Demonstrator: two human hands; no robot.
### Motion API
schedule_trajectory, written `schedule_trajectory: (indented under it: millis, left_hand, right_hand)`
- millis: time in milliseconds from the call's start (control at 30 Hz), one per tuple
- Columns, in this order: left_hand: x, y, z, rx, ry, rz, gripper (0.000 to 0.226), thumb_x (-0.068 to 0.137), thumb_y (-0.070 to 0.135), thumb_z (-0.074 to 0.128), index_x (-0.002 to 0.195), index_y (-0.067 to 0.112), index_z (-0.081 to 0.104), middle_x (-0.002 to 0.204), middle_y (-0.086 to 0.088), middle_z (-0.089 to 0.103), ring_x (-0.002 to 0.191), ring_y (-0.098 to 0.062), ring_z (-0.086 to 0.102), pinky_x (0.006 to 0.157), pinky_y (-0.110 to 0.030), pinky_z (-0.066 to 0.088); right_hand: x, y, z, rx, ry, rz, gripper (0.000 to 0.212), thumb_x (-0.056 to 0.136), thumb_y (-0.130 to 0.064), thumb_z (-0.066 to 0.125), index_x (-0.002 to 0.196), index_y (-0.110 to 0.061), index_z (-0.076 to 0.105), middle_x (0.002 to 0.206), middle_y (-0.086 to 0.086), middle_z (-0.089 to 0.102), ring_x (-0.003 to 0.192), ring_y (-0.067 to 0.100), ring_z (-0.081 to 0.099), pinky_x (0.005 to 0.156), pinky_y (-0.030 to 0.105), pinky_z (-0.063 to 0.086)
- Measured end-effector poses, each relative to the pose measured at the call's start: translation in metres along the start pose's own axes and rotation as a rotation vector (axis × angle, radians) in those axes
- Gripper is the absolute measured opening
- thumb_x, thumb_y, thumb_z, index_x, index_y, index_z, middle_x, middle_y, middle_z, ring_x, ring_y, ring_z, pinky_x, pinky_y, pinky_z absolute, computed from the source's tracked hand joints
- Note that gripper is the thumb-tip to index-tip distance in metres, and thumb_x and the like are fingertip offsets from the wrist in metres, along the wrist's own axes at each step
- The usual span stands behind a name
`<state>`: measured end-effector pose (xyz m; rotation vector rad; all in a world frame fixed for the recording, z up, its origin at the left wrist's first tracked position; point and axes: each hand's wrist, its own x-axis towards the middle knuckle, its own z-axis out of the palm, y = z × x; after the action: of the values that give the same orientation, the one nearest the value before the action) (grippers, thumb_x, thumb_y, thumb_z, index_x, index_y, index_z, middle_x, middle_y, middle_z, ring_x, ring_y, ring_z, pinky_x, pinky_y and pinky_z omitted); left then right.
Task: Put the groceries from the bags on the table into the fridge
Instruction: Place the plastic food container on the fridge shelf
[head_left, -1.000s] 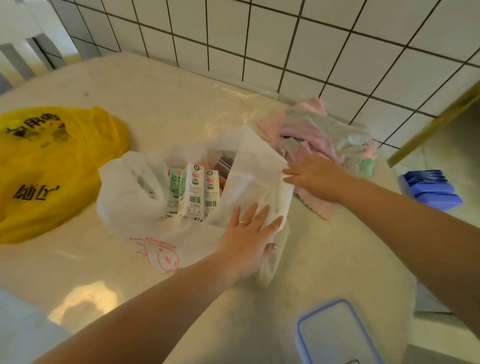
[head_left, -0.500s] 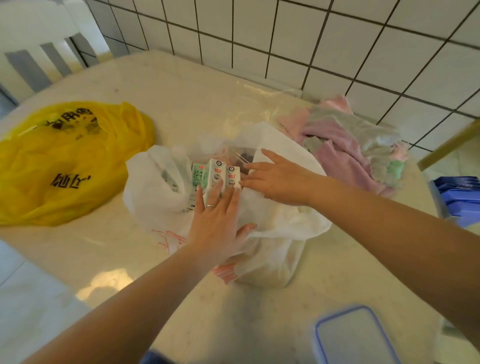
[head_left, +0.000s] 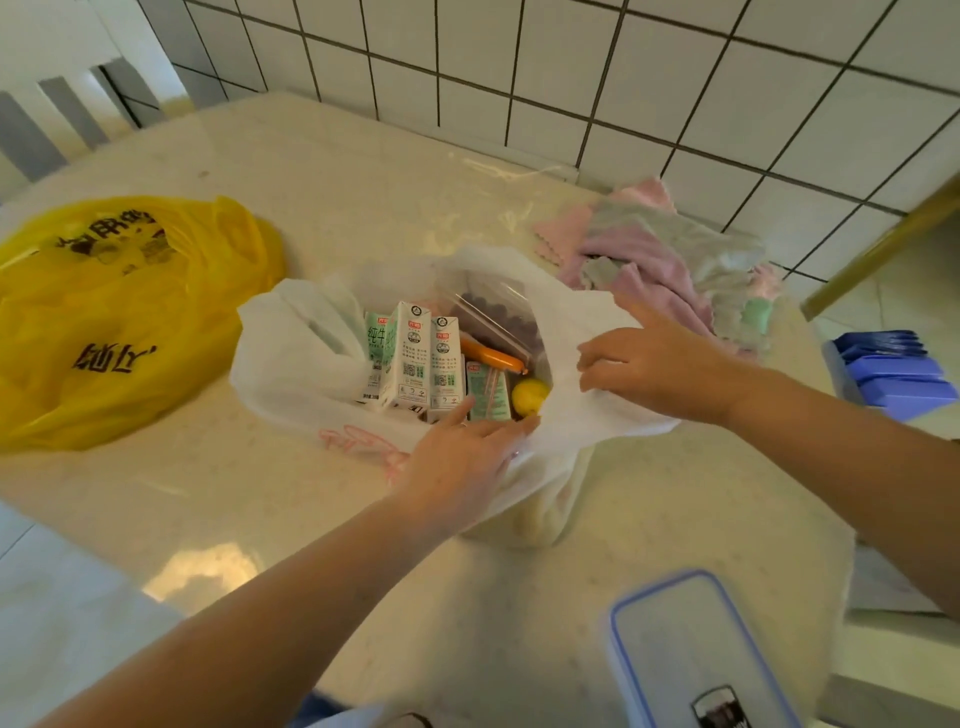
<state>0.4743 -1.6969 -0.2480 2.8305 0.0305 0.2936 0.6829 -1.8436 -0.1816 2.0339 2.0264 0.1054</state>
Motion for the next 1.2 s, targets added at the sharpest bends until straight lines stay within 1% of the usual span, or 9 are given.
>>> schedule_trajectory:
  millis: [133, 300, 467, 533, 633, 833, 933, 1067, 1200]
  left_hand:
    - [-0.004, 0.012, 0.002, 0.009, -0.189, -0.052, 0.051, 0.099, 0.025, 0.039, 0.147, 0.033, 0.023, 0.127, 0.007, 0.058, 0.108, -0.020, 0.058, 0.085, -0.034, 0.048]
    - [-0.018, 0.017, 0.018, -0.043, -0.235, -0.052, 0.050, 0.099, 0.027, 0.038, 0.147, 0.032, 0.023, 0.142, 0.007, 0.045, 0.116, -0.022, 0.053, 0.091, -0.034, 0.045]
    - [-0.037, 0.013, 0.035, 0.108, -0.448, 0.031, 0.064, 0.098, 0.042, 0.034, 0.150, 0.024, 0.002, 0.157, 0.004, 0.013, 0.143, -0.014, 0.015, 0.115, -0.030, 0.009]
    - [-0.042, 0.011, 0.039, 0.164, -0.480, 0.053, 0.071, 0.097, 0.047, 0.034, 0.150, 0.020, -0.004, 0.158, 0.001, 0.003, 0.145, -0.015, 0.002, 0.115, -0.032, -0.003]
    - [-0.045, 0.007, 0.037, 0.187, -0.368, 0.109, 0.072, 0.091, 0.053, 0.033, 0.148, 0.012, 0.018, 0.155, -0.008, 0.021, 0.144, -0.023, 0.016, 0.116, -0.040, 0.004]
    - [-0.046, -0.012, 0.003, 0.157, -0.082, 0.129, 0.064, 0.093, 0.052, 0.031, 0.142, 0.010, 0.035, 0.149, -0.008, 0.034, 0.142, -0.025, 0.023, 0.114, -0.047, 0.022]
    - [-0.050, -0.037, -0.019, 0.189, -0.009, 0.069, 0.064, 0.093, 0.051, 0.035, 0.142, 0.011, 0.033, 0.151, -0.008, 0.032, 0.143, -0.025, 0.020, 0.115, -0.046, 0.018]
    - [-0.059, -0.080, -0.036, 0.248, 0.010, -0.044, 0.065, 0.090, 0.051, 0.040, 0.143, 0.014, 0.032, 0.151, -0.010, 0.030, 0.143, -0.026, 0.017, 0.115, -0.047, 0.014]
    - [-0.069, -0.115, -0.043, 0.316, -0.021, -0.106, 0.065, 0.082, 0.042, 0.063, 0.139, 0.022, 0.038, 0.149, -0.015, 0.033, 0.140, -0.034, 0.023, 0.110, -0.059, 0.021]
  right_hand:
    - [-0.021, -0.007, 0.023, 0.015, 0.033, -0.001, 0.030, 0.071, -0.006, 0.077, 0.094, -0.023, 0.068, 0.114, 0.009, 0.067, 0.106, 0.039, 0.060, 0.110, 0.054, 0.016]
    - [-0.032, -0.023, 0.050, 0.078, -0.024, 0.044, 0.032, 0.069, -0.004, 0.075, 0.092, -0.024, 0.069, 0.115, 0.011, 0.065, 0.095, 0.035, 0.065, 0.100, 0.064, 0.027]
    - [-0.037, -0.034, 0.065, 0.020, -0.126, -0.026, 0.043, 0.095, -0.041, 0.046, 0.138, -0.035, 0.041, 0.148, -0.012, 0.034, 0.138, 0.013, 0.025, 0.113, 0.033, 0.005]
    - [-0.035, -0.040, 0.072, 0.153, -0.193, 0.049, 0.043, 0.097, -0.033, 0.043, 0.139, -0.044, 0.036, 0.152, -0.015, 0.022, 0.142, 0.020, 0.013, 0.114, 0.038, -0.003]
    - [-0.031, -0.044, 0.061, 0.213, -0.085, 0.164, 0.045, 0.087, -0.012, 0.057, 0.123, -0.038, 0.058, 0.140, 0.001, 0.049, 0.127, 0.029, 0.046, 0.107, 0.061, 0.017]
    - [0.004, -0.048, 0.017, 0.166, 0.191, 0.241, 0.039, 0.087, -0.025, 0.036, 0.109, -0.027, 0.068, 0.115, 0.002, 0.066, 0.103, 0.022, 0.064, 0.094, 0.062, 0.037]
    - [0.037, -0.061, -0.001, 0.168, 0.267, 0.196, 0.040, 0.089, -0.029, 0.034, 0.114, -0.027, 0.065, 0.116, 0.001, 0.064, 0.105, 0.021, 0.063, 0.095, 0.065, 0.034]
    - [0.092, -0.082, -0.016, 0.224, 0.251, 0.174, 0.033, 0.087, -0.022, 0.059, 0.120, -0.025, 0.062, 0.126, 0.002, 0.059, 0.116, 0.024, 0.056, 0.100, 0.069, 0.022]
    - [0.137, -0.101, -0.035, 0.284, 0.000, 0.140, 0.035, 0.095, -0.038, 0.045, 0.130, -0.038, 0.051, 0.153, -0.004, 0.027, 0.143, 0.016, 0.016, 0.112, 0.059, 0.000]
